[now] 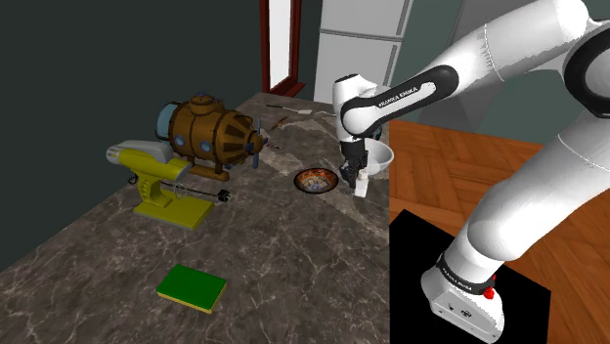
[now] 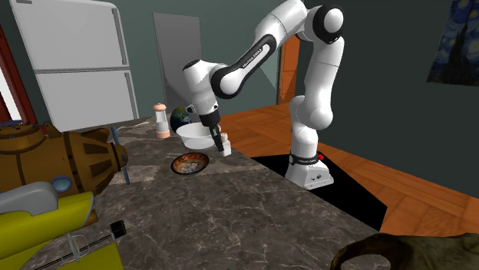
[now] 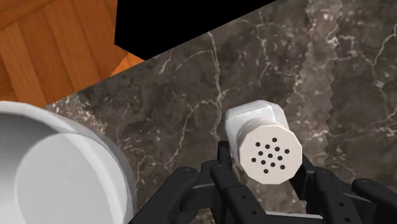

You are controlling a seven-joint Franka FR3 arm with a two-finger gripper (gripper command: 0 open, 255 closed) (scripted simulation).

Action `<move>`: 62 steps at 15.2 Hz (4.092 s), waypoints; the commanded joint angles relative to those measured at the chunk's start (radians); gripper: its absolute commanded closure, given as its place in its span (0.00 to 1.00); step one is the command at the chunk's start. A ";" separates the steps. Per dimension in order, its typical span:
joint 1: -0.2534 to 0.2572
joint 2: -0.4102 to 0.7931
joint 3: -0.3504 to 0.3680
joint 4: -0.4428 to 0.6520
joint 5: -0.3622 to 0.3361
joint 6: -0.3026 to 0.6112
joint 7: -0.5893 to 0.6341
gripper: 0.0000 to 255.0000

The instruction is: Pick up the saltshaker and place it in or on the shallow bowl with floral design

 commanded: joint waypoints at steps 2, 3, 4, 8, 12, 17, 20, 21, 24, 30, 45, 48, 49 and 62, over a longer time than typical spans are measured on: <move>-0.001 -0.024 -0.002 0.020 0.002 -0.044 -0.007 1.00; 0.000 -0.031 -0.002 0.028 0.003 -0.059 -0.009 1.00; 0.000 -0.038 -0.002 0.035 0.004 -0.073 -0.010 1.00; 0.000 -0.063 -0.003 0.068 0.007 -0.131 -0.016 1.00; 0.001 -0.084 -0.003 0.104 0.009 -0.187 -0.021 1.00; 0.001 -0.102 -0.004 0.143 0.011 -0.244 -0.027 1.00; 0.013 0.009 0.019 0.257 0.017 -0.250 0.008 1.00; 0.017 0.046 0.026 0.298 0.018 -0.255 0.019 1.00; 0.030 0.156 0.044 0.425 0.018 -0.275 0.052 1.00; 0.055 0.346 0.067 0.638 0.006 -0.303 0.103 1.00; 0.056 0.396 0.065 0.537 -0.003 -0.153 0.116 1.00; 0.056 0.396 0.065 0.537 -0.003 -0.153 0.116 1.00; 0.056 0.396 0.065 0.537 -0.003 -0.153 0.116 1.00; 0.061 0.398 0.068 0.667 0.000 -0.280 0.113 0.00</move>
